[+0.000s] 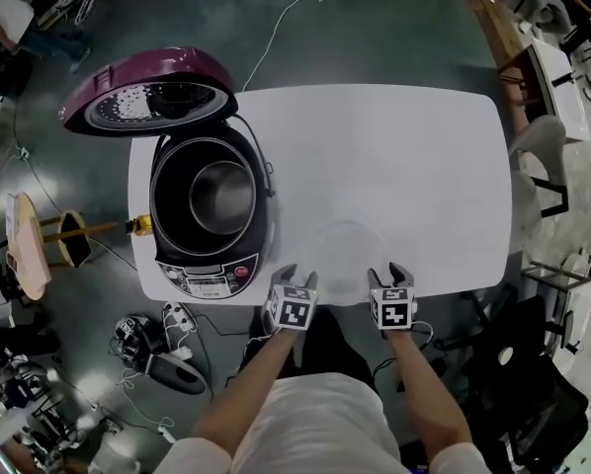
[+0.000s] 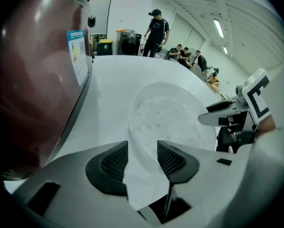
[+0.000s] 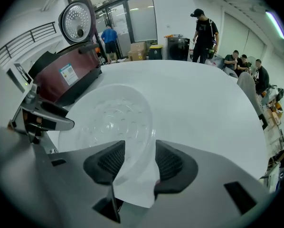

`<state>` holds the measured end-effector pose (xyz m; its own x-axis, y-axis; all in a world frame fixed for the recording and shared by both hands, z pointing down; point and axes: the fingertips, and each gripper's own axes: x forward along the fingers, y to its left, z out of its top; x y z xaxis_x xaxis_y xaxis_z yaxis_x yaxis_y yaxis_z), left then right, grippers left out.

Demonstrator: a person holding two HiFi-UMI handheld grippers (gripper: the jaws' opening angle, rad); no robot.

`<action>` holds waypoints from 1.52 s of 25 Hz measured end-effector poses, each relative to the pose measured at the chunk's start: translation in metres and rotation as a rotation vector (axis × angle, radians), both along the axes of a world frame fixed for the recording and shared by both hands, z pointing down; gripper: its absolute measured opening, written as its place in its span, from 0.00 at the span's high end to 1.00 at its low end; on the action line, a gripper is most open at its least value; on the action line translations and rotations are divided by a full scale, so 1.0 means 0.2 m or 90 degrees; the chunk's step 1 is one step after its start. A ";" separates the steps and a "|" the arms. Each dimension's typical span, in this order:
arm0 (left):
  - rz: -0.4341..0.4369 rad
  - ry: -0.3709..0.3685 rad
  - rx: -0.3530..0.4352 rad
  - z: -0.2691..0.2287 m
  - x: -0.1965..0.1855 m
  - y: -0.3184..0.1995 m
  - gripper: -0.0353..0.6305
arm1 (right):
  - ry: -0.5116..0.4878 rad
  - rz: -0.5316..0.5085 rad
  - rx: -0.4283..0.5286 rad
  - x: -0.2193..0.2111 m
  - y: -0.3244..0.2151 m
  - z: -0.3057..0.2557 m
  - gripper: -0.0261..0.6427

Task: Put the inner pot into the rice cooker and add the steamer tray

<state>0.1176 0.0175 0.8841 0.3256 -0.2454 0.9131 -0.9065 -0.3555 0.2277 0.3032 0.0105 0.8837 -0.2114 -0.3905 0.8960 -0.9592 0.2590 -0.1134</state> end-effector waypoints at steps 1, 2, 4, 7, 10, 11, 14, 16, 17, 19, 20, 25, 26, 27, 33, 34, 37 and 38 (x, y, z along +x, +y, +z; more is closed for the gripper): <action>0.002 0.000 -0.001 0.01 0.00 0.00 0.64 | 0.000 -0.002 -0.001 0.00 0.00 0.00 0.65; 0.004 0.000 -0.002 0.02 0.01 0.00 0.64 | 0.001 -0.003 -0.002 -0.01 -0.01 0.01 0.65; 0.008 -0.001 0.000 0.03 0.02 -0.01 0.65 | 0.006 -0.006 -0.002 -0.01 -0.01 0.01 0.65; 0.009 -0.003 0.002 0.05 0.02 -0.02 0.67 | 0.014 -0.006 -0.003 -0.01 -0.02 0.03 0.68; -0.002 -0.006 0.004 0.05 0.00 -0.04 0.76 | 0.020 -0.005 -0.001 -0.01 -0.02 0.04 0.78; -0.006 -0.007 0.004 0.04 0.00 -0.04 0.77 | 0.020 -0.004 -0.001 -0.01 -0.03 0.04 0.78; -0.012 -0.012 0.002 0.03 -0.01 -0.04 0.78 | 0.019 -0.002 -0.001 -0.02 -0.02 0.02 0.79; -0.013 -0.016 0.003 0.02 -0.02 -0.04 0.78 | 0.020 -0.004 0.003 -0.03 -0.03 0.00 0.79; -0.012 -0.016 0.004 0.01 -0.02 -0.04 0.78 | 0.021 -0.003 0.004 -0.03 -0.03 -0.01 0.79; -0.005 -0.015 0.006 -0.01 -0.02 -0.03 0.78 | 0.023 -0.001 0.005 -0.02 -0.02 -0.03 0.79; -0.001 -0.015 0.006 -0.03 -0.01 -0.02 0.77 | 0.022 -0.001 0.006 -0.02 -0.02 -0.05 0.80; 0.012 -0.008 0.016 -0.11 -0.02 -0.02 0.77 | 0.012 -0.008 0.023 -0.04 -0.01 -0.17 0.80; 0.012 -0.005 0.018 -0.13 -0.02 -0.02 0.77 | 0.012 -0.009 0.026 -0.05 -0.02 -0.19 0.80; 0.012 -0.003 0.019 -0.14 -0.03 -0.02 0.77 | 0.012 -0.010 0.030 -0.05 -0.01 -0.21 0.80; -0.004 0.007 0.031 -0.23 -0.05 0.01 0.77 | 0.009 -0.026 0.052 -0.07 -0.01 -0.33 0.80; -0.006 0.007 0.033 -0.24 -0.05 0.01 0.77 | 0.009 -0.028 0.055 -0.07 0.00 -0.35 0.80; -0.010 0.010 0.048 -0.31 -0.04 0.02 0.77 | 0.012 -0.030 0.066 -0.07 -0.01 -0.41 0.80; -0.012 0.012 0.053 -0.33 -0.04 0.01 0.77 | 0.013 -0.030 0.071 -0.07 -0.02 -0.43 0.80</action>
<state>0.1099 0.0198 0.8179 0.3373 -0.3262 0.8831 -0.9089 -0.3573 0.2151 0.2897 0.0066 0.7985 -0.2142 -0.4778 0.8520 -0.9476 0.3133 -0.0626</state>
